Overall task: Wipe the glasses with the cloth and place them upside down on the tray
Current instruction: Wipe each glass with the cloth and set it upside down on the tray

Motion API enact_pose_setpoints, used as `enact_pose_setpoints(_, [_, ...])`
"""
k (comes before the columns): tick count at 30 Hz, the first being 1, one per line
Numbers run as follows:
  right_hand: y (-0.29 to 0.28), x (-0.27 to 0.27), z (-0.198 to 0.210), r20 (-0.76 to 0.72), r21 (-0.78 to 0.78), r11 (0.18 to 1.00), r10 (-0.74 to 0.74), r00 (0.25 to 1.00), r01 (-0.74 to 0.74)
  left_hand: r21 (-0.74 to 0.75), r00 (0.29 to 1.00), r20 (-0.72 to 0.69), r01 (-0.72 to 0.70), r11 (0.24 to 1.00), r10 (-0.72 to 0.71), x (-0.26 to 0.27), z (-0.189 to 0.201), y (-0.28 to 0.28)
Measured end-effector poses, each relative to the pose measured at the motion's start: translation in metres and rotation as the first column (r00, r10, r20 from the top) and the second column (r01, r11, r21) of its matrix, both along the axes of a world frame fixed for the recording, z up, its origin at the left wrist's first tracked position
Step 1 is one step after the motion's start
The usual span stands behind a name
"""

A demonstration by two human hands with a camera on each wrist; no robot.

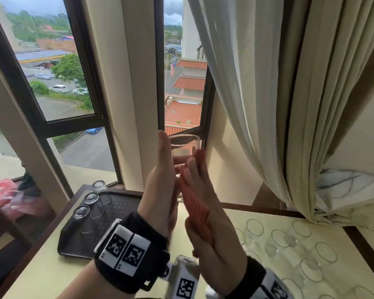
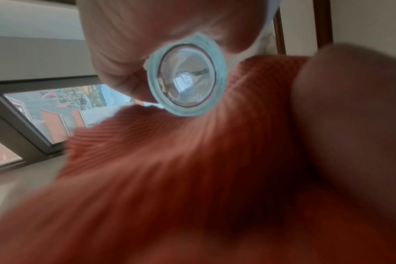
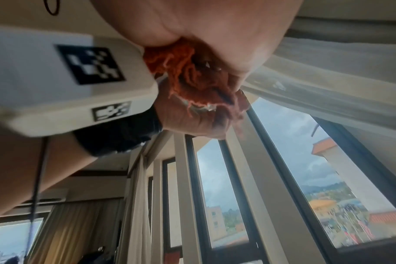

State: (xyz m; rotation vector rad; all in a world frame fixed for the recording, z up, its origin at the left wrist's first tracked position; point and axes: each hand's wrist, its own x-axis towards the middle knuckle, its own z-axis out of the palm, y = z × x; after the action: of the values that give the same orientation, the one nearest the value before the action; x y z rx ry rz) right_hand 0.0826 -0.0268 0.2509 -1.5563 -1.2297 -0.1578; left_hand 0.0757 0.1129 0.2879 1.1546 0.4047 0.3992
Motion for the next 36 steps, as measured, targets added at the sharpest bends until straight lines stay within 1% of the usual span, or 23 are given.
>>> enact_pose_setpoints(1, [-0.003, -0.001, -0.01, 0.004, -0.004, 1.0, 0.013, 1.0, -0.013, 0.036, 0.999, -0.039, -0.035, 0.999, 0.036, 0.0, 0.0, 0.004])
enact_pose_setpoints(3, [-0.008, 0.0, -0.027, -0.054, -0.004, 1.0, 0.026, 0.998, -0.026, 0.083, 0.996, -0.043, -0.075, 0.994, 0.078, 0.0, -0.001, 0.008])
enact_pose_setpoints(5, [-0.006, 0.001, -0.029, -0.211, -0.016, 0.999, 0.028, 0.977, -0.032, 0.09, 0.994, -0.023, -0.101, 0.991, 0.104, 0.0, -0.004, 0.007])
enact_pose_setpoints(7, [-0.001, 0.005, -0.02, -0.408, 0.022, 1.0, 0.001, 0.913, 0.009, 0.058, 0.994, 0.002, -0.109, 0.992, 0.109, -0.001, -0.005, 0.003])
enact_pose_setpoints(8, [0.001, 0.011, -0.015, -0.474, 0.034, 0.998, -0.024, 0.88, 0.045, 0.034, 0.995, 0.017, -0.099, 0.995, 0.098, -0.002, -0.004, -0.001])
enact_pose_setpoints(9, [0.003, 0.017, -0.007, -0.511, 0.046, 0.996, -0.039, 0.859, 0.073, 0.019, 0.996, 0.036, -0.079, 0.997, 0.079, -0.002, -0.004, -0.005])
enact_pose_setpoints(10, [0.005, 0.023, 0.001, -0.511, 0.063, 0.993, -0.05, 0.858, 0.096, 0.011, 0.997, 0.053, -0.057, 0.998, 0.057, -0.002, -0.002, -0.011])
enact_pose_setpoints(13, [0.011, 0.03, 0.017, -0.394, 0.125, 0.987, -0.043, 0.918, 0.099, 0.009, 0.997, 0.08, -0.02, 1.0, 0.02, 0.0, -0.003, -0.022])
enact_pose_setpoints(16, [0.013, 0.015, 0.021, -0.225, 0.085, 0.994, -0.044, 0.973, 0.064, -0.026, 0.996, 0.091, 0.021, 0.999, -0.019, 0.002, -0.007, -0.015])
enact_pose_setpoints(17, [0.012, 0.009, 0.017, -0.151, 0.066, 0.997, -0.031, 0.988, 0.042, -0.041, 0.997, 0.08, 0.028, 0.999, -0.025, 0.001, -0.006, -0.01])
enact_pose_setpoints(19, [0.007, 0.005, -0.003, 0.007, 0.013, 1.0, -0.025, 1.0, 0.024, -0.04, 0.999, 0.026, -0.017, 0.999, 0.019, -0.002, -0.001, 0.001])
enact_pose_setpoints(20, [0.004, 0.006, -0.014, 0.041, -0.001, 1.0, -0.027, 0.999, 0.027, -0.034, 0.999, 0.01, -0.044, 0.998, 0.044, -0.002, -0.001, 0.006])
enact_pose_setpoints(21, [0.003, 0.006, -0.021, 0.028, -0.009, 1.0, -0.023, 0.999, 0.023, -0.023, 0.998, 0.001, -0.057, 0.998, 0.057, -0.001, -0.003, 0.01])
enact_pose_setpoints(22, [0.003, 0.007, -0.024, -0.019, -0.013, 1.0, -0.029, 0.999, 0.028, -0.015, 0.998, 0.004, -0.056, 0.998, 0.056, 0.0, -0.005, 0.011])
enact_pose_setpoints(23, [0.004, 0.007, -0.02, -0.113, -0.02, 0.999, -0.045, 0.993, 0.043, -0.01, 0.998, 0.011, -0.055, 0.998, 0.055, 0.0, -0.006, 0.011])
enact_pose_setpoints(25, [0.009, 0.016, -0.01, -0.313, -0.006, 0.998, -0.068, 0.947, 0.07, -0.008, 0.999, 0.03, -0.038, 0.999, 0.038, 0.0, -0.009, 0.005])
enact_pose_setpoints(27, [0.016, 0.027, 0.007, -0.449, 0.064, 0.996, -0.031, 0.893, 0.067, -0.008, 0.998, 0.058, -0.023, 1.0, 0.023, 0.002, -0.012, -0.002])
enact_pose_setpoints(28, [0.019, 0.03, 0.015, -0.459, 0.11, 0.992, -0.01, 0.888, 0.068, -0.006, 0.997, 0.07, -0.022, 1.0, 0.022, 0.003, -0.013, -0.004])
enact_pose_setpoints(30, [0.022, 0.026, 0.025, -0.383, 0.142, 0.99, 0.038, 0.923, 0.018, -0.008, 0.996, 0.093, -0.011, 1.0, 0.012, 0.007, -0.016, -0.005])
enact_pose_setpoints(32, [0.021, 0.012, 0.027, -0.316, 0.077, 0.996, 0.066, 0.946, -0.044, -0.037, 0.995, 0.101, 0.01, 0.999, -0.006, 0.007, -0.014, 0.001])
enact_pose_setpoints(33, [0.018, 0.006, 0.024, -0.26, 0.048, 0.996, 0.083, 0.962, -0.073, -0.062, 0.997, 0.079, 0.008, 0.998, -0.003, 0.006, -0.012, 0.004])
enact_pose_setpoints(35, [0.009, 0.0, 0.009, -0.077, 0.023, 0.995, 0.104, 0.992, -0.102, -0.069, 0.999, 0.04, -0.023, 0.997, 0.026, 0.001, -0.005, 0.011])
enact_pose_setpoints(36, [0.005, 0.003, -0.001, -0.051, 0.019, 0.995, 0.098, 0.994, -0.097, -0.048, 0.999, 0.035, -0.033, 0.998, 0.035, -0.001, -0.004, 0.015])
